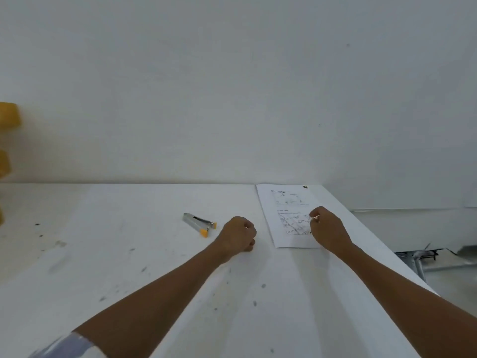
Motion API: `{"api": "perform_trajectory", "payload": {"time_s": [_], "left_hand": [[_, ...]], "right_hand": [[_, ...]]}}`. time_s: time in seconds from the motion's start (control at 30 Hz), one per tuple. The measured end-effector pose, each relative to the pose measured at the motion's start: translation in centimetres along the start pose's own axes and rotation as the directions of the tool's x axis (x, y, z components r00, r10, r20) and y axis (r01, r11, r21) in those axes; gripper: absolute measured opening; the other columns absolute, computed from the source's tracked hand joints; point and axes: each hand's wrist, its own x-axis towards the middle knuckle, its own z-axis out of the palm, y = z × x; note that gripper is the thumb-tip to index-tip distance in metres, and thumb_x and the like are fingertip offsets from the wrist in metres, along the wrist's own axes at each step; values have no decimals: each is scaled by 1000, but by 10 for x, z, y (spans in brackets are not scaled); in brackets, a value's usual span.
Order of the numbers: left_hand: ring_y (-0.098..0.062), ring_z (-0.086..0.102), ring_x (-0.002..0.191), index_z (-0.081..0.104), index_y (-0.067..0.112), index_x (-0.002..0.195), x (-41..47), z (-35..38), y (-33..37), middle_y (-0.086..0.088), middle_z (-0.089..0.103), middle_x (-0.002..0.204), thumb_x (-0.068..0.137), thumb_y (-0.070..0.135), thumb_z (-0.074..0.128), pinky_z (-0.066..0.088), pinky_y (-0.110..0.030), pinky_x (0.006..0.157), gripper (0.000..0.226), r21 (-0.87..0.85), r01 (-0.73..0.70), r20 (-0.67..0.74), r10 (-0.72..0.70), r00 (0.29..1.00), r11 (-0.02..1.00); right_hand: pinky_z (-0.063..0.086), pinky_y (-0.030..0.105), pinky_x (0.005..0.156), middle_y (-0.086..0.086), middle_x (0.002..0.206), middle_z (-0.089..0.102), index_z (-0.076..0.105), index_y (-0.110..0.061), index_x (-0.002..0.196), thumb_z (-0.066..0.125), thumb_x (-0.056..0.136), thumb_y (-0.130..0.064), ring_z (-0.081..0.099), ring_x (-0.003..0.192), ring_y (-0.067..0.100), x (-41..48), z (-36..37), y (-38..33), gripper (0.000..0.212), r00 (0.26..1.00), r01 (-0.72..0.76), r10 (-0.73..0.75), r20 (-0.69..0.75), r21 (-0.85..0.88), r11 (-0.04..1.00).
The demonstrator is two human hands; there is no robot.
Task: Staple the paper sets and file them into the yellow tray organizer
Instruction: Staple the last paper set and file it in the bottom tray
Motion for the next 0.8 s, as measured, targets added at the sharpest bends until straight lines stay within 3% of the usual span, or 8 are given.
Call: {"api": "perform_trajectory", "payload": {"time_s": [0.13, 0.23, 0.3, 0.43, 0.5, 0.57, 0.67, 0.8], "left_hand": [[-25, 51, 68, 49, 13, 83, 37, 33, 11, -11, 46, 81, 89, 2, 51, 52, -29, 67, 12, -10, 37, -20, -38, 999, 999], [-24, 43, 67, 38, 15, 64, 62, 45, 15, -8, 39, 69, 65, 12, 47, 47, -37, 70, 9, -6, 53, -61, -54, 997, 999], [-25, 39, 71, 28, 16, 61, 72, 51, 18, -5, 34, 65, 66, 9, 45, 46, -37, 69, 19, -29, 66, -82, -68, 994, 997], [-25, 44, 72, 30, 15, 65, 84, 57, 21, -6, 40, 70, 74, 0, 50, 58, -46, 80, 27, 10, 81, -138, -79, 987, 997], [-25, 50, 75, 32, 15, 67, 90, 58, 18, -9, 46, 76, 72, -1, 54, 59, -58, 89, 27, 29, 88, -142, -83, 986, 996], [-30, 56, 78, 36, 13, 69, 94, 60, 17, -10, 49, 80, 79, -5, 59, 60, -57, 87, 31, 87, 98, -174, -82, 981, 991], [-31, 56, 74, 38, 12, 69, 97, 64, 17, -11, 51, 78, 82, -4, 61, 56, -35, 72, 31, 179, 89, -188, -55, 981, 980], [-25, 49, 73, 42, 11, 73, 98, 65, 14, -10, 49, 78, 81, 1, 53, 43, -35, 65, 17, 143, 76, -149, -55, 987, 987]], "right_hand": [[41, 42, 94, 15, 123, 57, 52, -10, 125, 48, 95, -16, 51, 117, 37, 35, 0, 21, 30, 995, -98, 96, -21, -149, 984], [39, 44, 103, 19, 131, 52, 50, -5, 125, 52, 97, -30, 46, 125, 40, 57, 4, 30, 38, 969, -238, 246, 18, -190, 953], [38, 43, 103, 20, 132, 50, 52, -4, 122, 54, 96, -40, 44, 126, 41, 67, 5, 32, 45, 957, -275, 287, 34, -189, 942], [42, 38, 87, 15, 108, 60, 47, -11, 76, 64, 89, -42, 54, 109, 37, 86, 3, 40, 37, 958, -268, 279, 67, -137, 954], [41, 37, 83, 10, 96, 57, 43, -12, 72, 70, 87, -34, 54, 98, 33, 90, -1, 43, 38, 953, -282, 284, 108, -35, 959], [39, 36, 77, 11, 91, 53, 42, -11, 73, 73, 85, -23, 51, 89, 30, 93, -1, 44, 36, 940, -318, 308, 143, 51, 947], [39, 36, 76, 14, 91, 52, 46, -8, 80, 70, 84, -11, 49, 87, 31, 93, 2, 43, 25, 928, -352, 336, 163, 77, 933], [43, 34, 85, 21, 121, 59, 55, 0, 118, 58, 90, -1, 55, 106, 35, 90, 1, 39, 28, 941, -333, 308, 141, 222, 916]]}}
